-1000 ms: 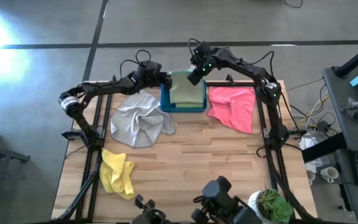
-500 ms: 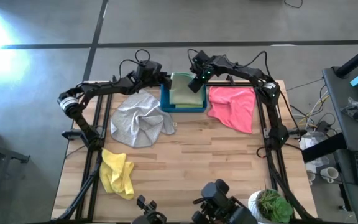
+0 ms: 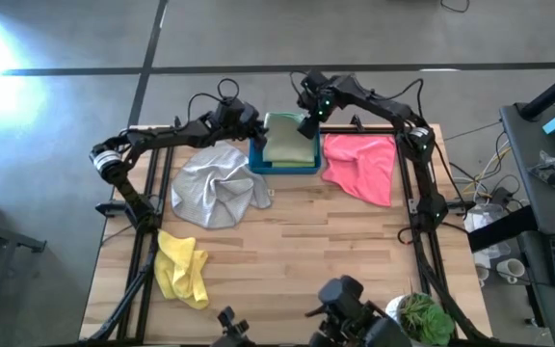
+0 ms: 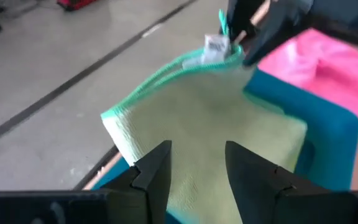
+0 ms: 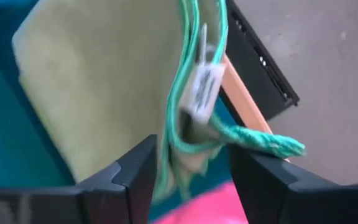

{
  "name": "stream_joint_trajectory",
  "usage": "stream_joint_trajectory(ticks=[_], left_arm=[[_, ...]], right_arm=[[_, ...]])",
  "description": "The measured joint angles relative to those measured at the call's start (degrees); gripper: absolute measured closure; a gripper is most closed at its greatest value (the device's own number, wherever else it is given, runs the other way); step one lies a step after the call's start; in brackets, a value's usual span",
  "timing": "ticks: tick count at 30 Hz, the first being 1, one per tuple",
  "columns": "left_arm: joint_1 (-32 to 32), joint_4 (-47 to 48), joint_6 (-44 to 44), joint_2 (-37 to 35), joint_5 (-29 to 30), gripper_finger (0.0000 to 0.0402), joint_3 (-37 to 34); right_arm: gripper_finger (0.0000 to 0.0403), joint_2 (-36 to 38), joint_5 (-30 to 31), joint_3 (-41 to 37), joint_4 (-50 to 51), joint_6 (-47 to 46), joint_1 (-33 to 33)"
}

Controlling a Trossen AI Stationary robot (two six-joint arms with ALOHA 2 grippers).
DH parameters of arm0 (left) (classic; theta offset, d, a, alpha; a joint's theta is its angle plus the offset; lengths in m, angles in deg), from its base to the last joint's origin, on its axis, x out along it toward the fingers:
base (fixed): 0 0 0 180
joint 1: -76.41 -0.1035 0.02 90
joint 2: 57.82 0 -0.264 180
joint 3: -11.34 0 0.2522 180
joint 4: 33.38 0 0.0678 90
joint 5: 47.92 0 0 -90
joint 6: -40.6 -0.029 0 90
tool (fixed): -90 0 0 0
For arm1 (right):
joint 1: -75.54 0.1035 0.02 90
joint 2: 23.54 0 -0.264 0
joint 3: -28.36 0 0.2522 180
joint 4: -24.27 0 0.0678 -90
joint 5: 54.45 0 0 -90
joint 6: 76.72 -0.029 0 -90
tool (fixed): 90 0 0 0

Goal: Fold microfiber towels
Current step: Put the green microfiber cloth into the blue bin

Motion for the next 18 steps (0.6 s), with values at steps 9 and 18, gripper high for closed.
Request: stream_joint_trajectory(ticks=[9, 18], left_arm=[[2.33, 14.24, -18.37, 0.04, -4.61, 0.0267, 3.94], [3.91, 17.81, -21.41, 2.79, -4.65, 0.0267, 6.55]], right_arm=[[0.0213, 0.18, -12.61, 1.91, 10.11, 5.73, -0.05], [0.0213, 0.18, -22.87, -2.37, 9.85, 16.30, 1.77]])
